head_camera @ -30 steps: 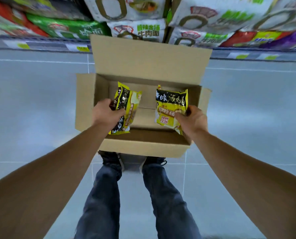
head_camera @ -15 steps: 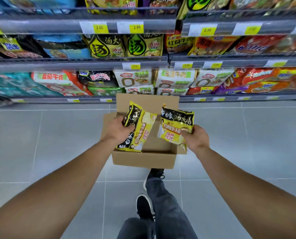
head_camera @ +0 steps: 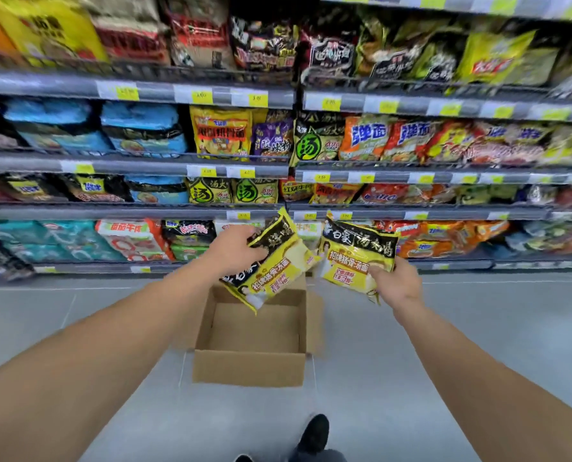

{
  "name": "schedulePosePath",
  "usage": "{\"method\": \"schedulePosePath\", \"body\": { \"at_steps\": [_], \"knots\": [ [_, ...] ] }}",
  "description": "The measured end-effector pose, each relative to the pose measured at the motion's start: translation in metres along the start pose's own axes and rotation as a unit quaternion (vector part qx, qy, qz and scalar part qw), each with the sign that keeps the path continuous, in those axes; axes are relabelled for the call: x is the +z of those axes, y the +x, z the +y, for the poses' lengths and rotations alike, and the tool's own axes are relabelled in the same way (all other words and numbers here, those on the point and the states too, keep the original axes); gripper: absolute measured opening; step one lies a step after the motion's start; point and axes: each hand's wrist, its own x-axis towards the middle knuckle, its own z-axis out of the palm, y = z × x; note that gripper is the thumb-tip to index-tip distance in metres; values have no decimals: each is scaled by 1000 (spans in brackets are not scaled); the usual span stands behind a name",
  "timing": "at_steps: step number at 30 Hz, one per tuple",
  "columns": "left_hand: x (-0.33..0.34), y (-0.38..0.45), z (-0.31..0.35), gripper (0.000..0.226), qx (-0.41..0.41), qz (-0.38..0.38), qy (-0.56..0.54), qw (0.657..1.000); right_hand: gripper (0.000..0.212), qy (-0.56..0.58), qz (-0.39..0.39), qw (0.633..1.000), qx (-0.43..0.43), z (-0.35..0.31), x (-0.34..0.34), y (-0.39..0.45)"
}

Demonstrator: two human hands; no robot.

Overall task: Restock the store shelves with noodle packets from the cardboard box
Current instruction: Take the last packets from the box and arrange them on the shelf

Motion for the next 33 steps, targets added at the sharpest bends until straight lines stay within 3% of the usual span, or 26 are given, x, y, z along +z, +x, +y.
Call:
{"method": "schedulePosePath", "body": {
  "at_steps": [3,8,11,16,21,24,26,30,33],
  "knots": [
    [-15,-4,48,22,38,0,41,998,29,26,33,999,-14,-4,-45,-4],
    [-6,3,134,42,89,24,103,990,25,49,75,995,-35,-3,-121,8],
    [16,14,192,37,120,29,110,986,16,59,94,992,-59,5,-176,23],
    [54,32,278,59,132,57,131,981,42,69,104,988,-87,22,-257,61],
    [87,45,354,60,145,102,135,975,60,73,103,987,-104,36,-330,103],
    [96,59,390,60,147,121,158,969,25,89,104,984,-110,38,-363,131],
    [100,75,416,59,155,126,158,967,21,103,108,982,-116,38,-383,154],
    [101,104,449,56,168,127,165,963,50,92,115,981,-127,29,-406,183],
    [103,137,476,51,183,127,167,961,54,82,125,978,-145,22,-427,220]
  ]
}}
